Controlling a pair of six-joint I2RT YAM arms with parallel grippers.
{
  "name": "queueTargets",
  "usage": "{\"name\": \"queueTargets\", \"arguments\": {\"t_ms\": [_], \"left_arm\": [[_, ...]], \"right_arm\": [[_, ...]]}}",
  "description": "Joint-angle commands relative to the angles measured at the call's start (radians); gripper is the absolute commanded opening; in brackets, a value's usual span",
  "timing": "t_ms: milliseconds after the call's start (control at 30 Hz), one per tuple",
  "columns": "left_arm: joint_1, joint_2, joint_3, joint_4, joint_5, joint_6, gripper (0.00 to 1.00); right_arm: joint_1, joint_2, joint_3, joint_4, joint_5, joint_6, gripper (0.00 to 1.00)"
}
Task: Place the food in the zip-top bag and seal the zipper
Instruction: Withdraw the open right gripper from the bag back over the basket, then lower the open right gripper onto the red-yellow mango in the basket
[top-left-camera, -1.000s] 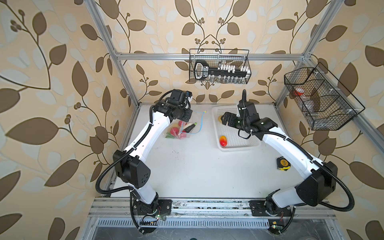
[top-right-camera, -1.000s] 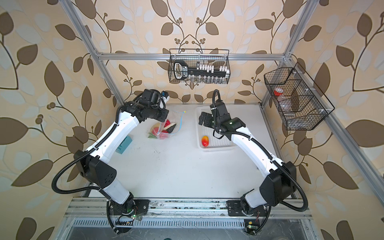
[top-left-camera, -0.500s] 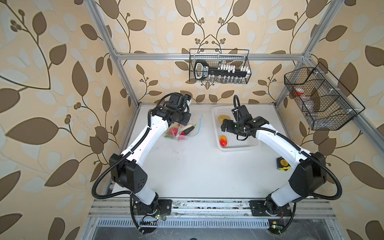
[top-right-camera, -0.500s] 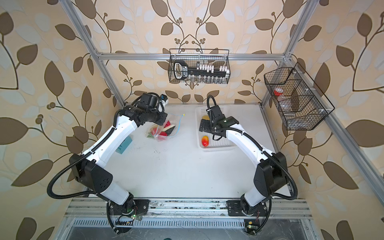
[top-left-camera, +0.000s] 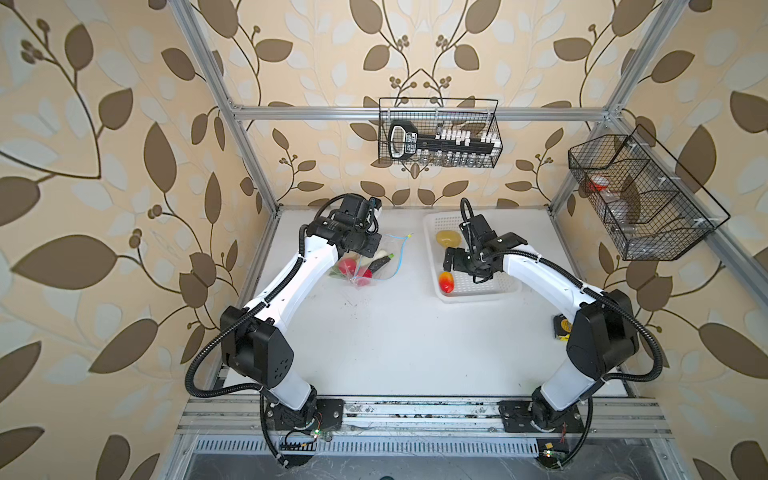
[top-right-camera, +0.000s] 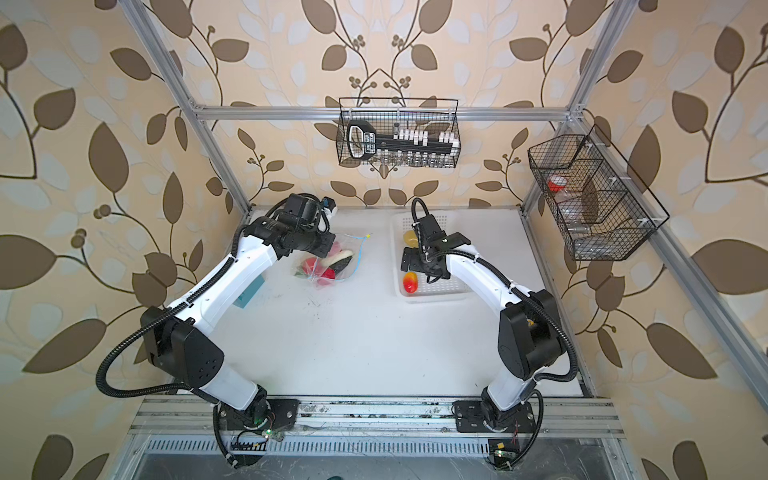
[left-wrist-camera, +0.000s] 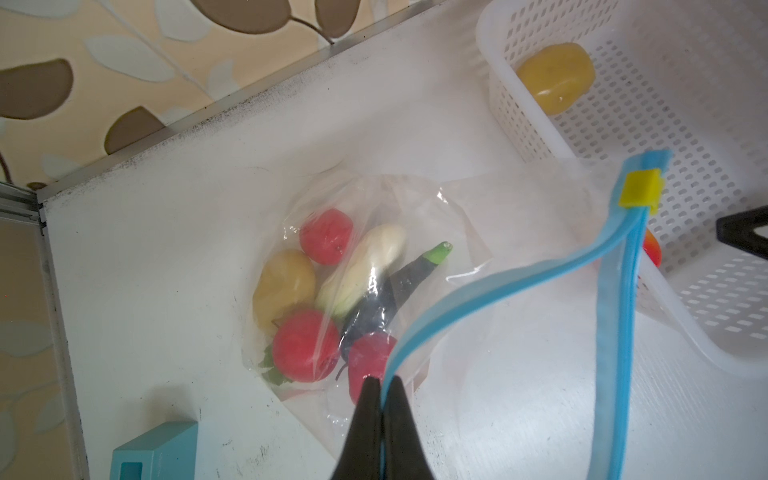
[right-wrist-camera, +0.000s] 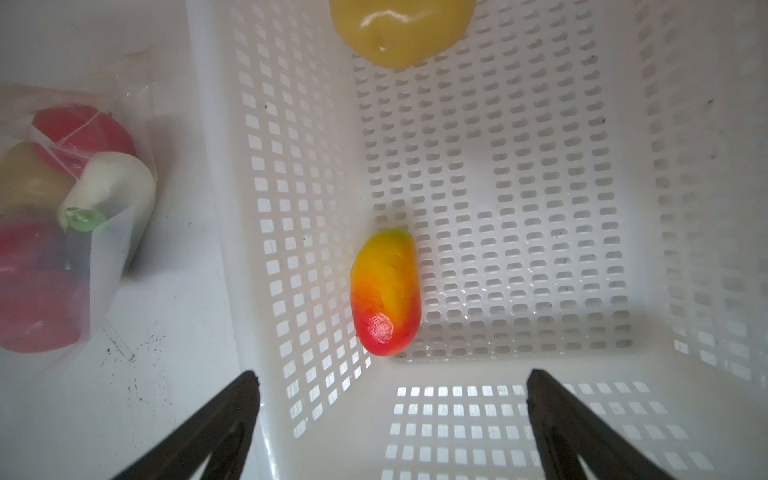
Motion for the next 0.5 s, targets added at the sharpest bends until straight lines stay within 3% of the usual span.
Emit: {"name": "queueTargets", "arguments": {"t_ms": [0,467], "left_arm": [[-0.006,-0.038,-0.012,0.038,-0.022,0.002,0.0],[-0.006,-0.023,0.012,-0.019,0.036,-0.044,0.0]], "right_arm": [[-0.009,0.025,-0.023,-0.008,-0.047,-0.031,1.0],[-0.03,0.146,-0.007,0.02,-0.074,-0.035,0.99]]}}
